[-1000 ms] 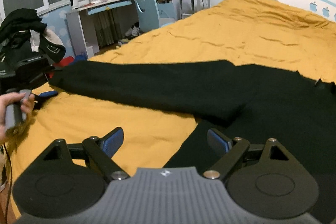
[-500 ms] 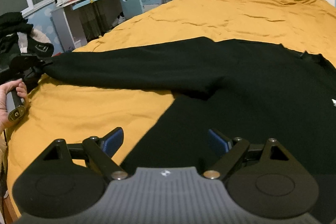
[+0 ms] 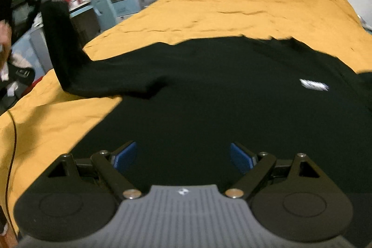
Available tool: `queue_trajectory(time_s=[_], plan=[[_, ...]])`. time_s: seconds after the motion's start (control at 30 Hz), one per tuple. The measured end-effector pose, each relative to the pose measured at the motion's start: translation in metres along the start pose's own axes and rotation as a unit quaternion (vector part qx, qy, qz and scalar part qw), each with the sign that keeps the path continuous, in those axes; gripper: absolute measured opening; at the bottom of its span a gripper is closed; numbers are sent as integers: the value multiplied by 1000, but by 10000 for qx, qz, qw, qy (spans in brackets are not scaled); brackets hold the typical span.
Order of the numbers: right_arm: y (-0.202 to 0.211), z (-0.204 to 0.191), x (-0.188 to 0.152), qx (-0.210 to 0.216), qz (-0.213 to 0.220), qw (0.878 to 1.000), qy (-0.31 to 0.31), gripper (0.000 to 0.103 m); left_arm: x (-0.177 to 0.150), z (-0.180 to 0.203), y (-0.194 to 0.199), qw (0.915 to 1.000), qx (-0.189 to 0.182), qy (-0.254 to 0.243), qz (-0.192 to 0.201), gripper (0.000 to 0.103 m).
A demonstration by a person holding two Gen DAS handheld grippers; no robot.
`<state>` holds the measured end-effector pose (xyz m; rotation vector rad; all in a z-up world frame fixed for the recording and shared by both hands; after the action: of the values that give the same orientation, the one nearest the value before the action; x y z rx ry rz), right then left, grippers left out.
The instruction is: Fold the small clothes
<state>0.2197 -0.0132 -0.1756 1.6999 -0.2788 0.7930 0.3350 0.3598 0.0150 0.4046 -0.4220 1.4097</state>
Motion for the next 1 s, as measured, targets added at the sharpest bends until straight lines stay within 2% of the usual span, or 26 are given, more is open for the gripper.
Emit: queue_trajectory(time_s=[0.17, 0.27, 0.37, 0.43, 0.5, 0.57, 0.6, 0.63, 0.7, 0.77, 0.8, 0.87, 0.9, 0.93, 1.0], plan=[[16, 57, -14, -146, 33, 9986, -511, 83, -87, 85, -79, 9936, -725, -165, -855, 10], [22, 93, -20, -206, 24, 9962, -848, 83, -148, 109, -119, 9854, -955, -255, -1388, 10], [27, 126, -25, -317, 23, 9932, -1119, 83, -216, 114, -158, 9745, -1027, -182, -1989, 10], [31, 144, -29, -399, 33, 9913, -1257, 83, -262, 104, -179, 9676, -901, -127, -2354, 10], [35, 162, -34, -513, 34, 9894, -1356, 83, -308, 85, -198, 9573, -743, -82, -2794, 10], [41, 179, -39, -664, 33, 9879, -1404, 83, -343, 66, -211, 9430, -571, 87, -3277, 24], [43, 186, -41, -737, 35, 9870, -1425, 83, -357, 59, -214, 9354, -496, 168, -3498, 26], [45, 193, -42, -817, 33, 9860, -1453, 83, -364, 56, -214, 9301, -458, 142, -3641, 26], [47, 205, -45, -932, 44, 9841, -1512, 83, -357, 67, -205, 9294, -755, -25, -3613, 27], [50, 215, -45, -1030, 106, 9819, -1589, 83, -326, 80, -191, 9326, -1039, -402, -3433, 38], [50, 219, -43, -1048, 154, 9812, -1614, 83, -306, 83, -182, 9350, -1054, -672, -3318, 42], [50, 226, -37, -953, 351, 9807, -1673, 82, -270, 76, -159, 9401, -911, -1116, -3090, 55], [49, 232, -32, -894, 441, 9796, -1745, 82, -252, 66, -145, 9430, -766, -1273, -2979, 58], [46, 238, -26, -837, 541, 9780, -1832, 82, -244, 58, -127, 9454, -620, -1372, -2891, 64], [32, 255, -11, -721, 670, 9727, -2100, 83, -222, 26, -105, 9504, -139, -1481, -2730, 68]])
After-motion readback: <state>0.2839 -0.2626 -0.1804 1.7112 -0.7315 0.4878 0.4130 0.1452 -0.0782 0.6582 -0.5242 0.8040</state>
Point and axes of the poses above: each gripper's, at about its wrist camera, not at the fingertips, and y roughly against the way its jaws point, z to its right, x to its top, the point moved 8 cm from there along -y, roughly the way its jaws point, and after that the axes turned 4 degrees about -x, right-handed, at the moved point
